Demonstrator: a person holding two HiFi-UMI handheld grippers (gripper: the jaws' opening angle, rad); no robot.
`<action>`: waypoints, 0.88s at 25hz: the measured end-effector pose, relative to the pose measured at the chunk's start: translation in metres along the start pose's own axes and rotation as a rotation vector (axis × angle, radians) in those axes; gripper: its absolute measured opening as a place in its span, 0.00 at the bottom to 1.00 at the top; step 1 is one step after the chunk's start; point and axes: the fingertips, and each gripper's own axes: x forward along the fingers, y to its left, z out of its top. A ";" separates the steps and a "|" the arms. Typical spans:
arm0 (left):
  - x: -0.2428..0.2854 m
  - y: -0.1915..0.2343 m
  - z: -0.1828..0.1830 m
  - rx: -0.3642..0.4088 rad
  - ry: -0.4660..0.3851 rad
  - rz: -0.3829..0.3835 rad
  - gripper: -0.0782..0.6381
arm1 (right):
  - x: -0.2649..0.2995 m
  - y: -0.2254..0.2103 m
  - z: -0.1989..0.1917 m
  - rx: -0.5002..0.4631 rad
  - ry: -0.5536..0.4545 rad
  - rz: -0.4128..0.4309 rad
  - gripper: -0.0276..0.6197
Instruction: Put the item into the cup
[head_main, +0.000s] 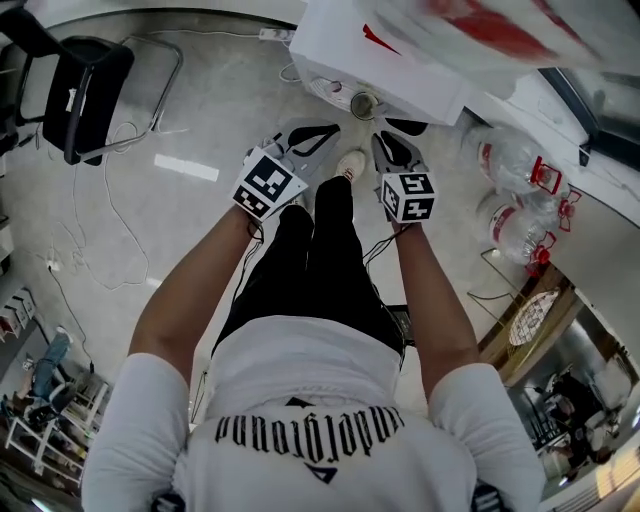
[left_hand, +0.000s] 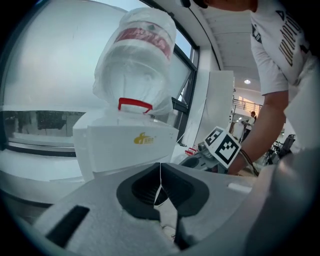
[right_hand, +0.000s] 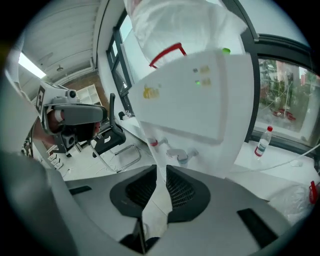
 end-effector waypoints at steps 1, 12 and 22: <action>-0.006 -0.004 0.005 -0.004 -0.005 0.003 0.13 | -0.010 0.006 0.006 -0.012 -0.009 0.005 0.14; -0.093 -0.049 0.082 0.011 -0.093 0.030 0.13 | -0.121 0.087 0.108 -0.122 -0.168 0.077 0.10; -0.173 -0.094 0.165 0.032 -0.188 0.032 0.13 | -0.228 0.159 0.189 -0.205 -0.316 0.116 0.10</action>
